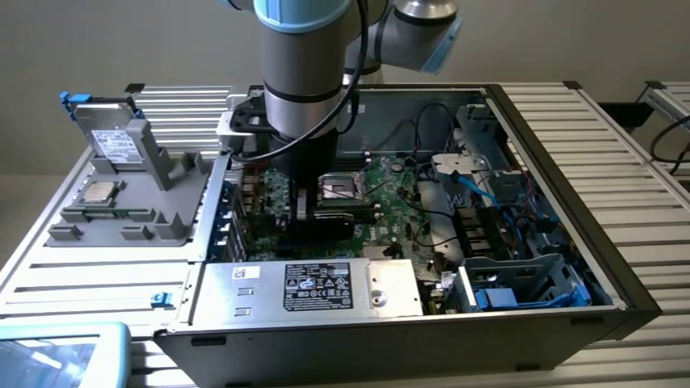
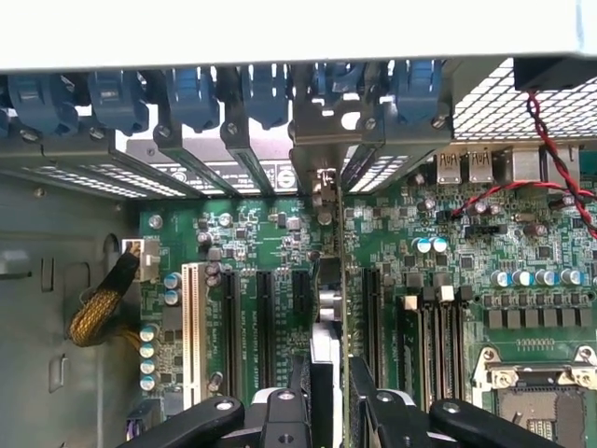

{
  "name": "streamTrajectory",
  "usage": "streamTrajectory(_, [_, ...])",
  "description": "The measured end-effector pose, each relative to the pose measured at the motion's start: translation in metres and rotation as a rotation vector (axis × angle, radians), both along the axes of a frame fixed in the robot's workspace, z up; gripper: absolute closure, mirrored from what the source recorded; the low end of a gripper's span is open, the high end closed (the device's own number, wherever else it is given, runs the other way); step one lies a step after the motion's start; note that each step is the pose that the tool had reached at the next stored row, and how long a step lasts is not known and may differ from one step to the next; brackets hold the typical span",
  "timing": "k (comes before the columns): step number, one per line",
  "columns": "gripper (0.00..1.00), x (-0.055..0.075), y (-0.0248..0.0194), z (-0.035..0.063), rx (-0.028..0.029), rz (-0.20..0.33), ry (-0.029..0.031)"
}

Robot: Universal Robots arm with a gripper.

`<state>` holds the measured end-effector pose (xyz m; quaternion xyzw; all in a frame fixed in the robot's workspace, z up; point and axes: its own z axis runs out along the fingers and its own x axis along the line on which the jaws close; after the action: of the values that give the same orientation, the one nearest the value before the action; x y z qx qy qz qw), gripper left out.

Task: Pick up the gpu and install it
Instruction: 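Insert the gpu into the slot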

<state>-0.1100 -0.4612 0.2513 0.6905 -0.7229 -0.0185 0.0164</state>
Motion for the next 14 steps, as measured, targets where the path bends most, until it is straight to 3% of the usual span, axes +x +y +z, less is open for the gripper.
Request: streamTrajectory(14, [0.73, -0.0002, 0.0025, 0.0003, -0.005, 0.0, 0.0019])
